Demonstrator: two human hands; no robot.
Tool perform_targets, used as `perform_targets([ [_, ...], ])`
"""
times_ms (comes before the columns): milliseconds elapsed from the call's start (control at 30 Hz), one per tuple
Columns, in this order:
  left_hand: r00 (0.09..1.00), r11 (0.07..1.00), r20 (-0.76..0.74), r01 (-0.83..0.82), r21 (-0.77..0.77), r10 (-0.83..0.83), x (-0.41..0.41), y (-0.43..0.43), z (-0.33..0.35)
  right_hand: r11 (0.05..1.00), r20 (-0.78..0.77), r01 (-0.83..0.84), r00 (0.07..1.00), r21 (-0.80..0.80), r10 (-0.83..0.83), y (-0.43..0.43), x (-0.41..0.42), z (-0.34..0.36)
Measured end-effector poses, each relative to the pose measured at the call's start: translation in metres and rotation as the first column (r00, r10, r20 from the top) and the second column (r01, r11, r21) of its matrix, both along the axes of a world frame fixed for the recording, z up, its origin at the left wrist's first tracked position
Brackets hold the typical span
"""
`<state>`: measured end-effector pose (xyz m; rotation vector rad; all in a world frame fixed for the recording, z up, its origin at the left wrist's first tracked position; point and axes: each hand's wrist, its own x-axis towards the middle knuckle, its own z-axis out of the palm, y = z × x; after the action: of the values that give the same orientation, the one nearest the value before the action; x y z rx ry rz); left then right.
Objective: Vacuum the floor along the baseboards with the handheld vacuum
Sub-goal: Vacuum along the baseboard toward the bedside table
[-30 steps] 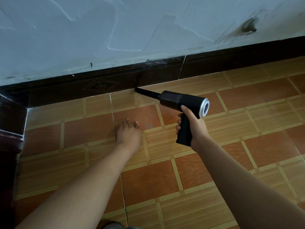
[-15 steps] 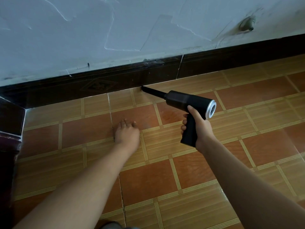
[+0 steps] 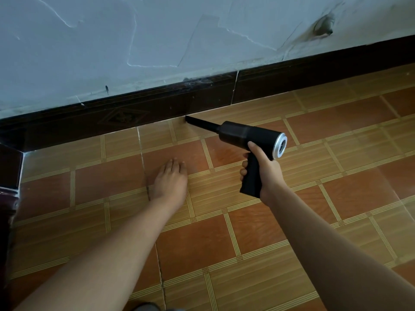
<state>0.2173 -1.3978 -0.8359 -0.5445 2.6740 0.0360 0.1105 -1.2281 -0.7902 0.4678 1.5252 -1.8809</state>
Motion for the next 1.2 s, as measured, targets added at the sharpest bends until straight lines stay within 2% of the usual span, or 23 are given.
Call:
perform_targets([
  [200, 0.996, 0.993, -0.001, 0.094, 0.066, -0.094, -0.015, 0.011, 0.004, 0.997, -0.022, 0.077, 0.997, 0.016, -0.077, 0.018, -0.012, 0.004],
  [533, 0.995, 0.995, 0.047, 0.091, 0.050, -0.093, -0.022, 0.020, 0.007, 0.987, -0.023, 0.157, 0.987, 0.024, -0.156, 0.039, -0.022, 0.007],
  [1200, 0.997, 0.998, 0.056, 0.055, 0.006, -0.055, -0.034, 0.033, 0.008, 0.997, 0.026, 0.072, 0.997, 0.010, -0.073, 0.078, -0.007, 0.001],
])
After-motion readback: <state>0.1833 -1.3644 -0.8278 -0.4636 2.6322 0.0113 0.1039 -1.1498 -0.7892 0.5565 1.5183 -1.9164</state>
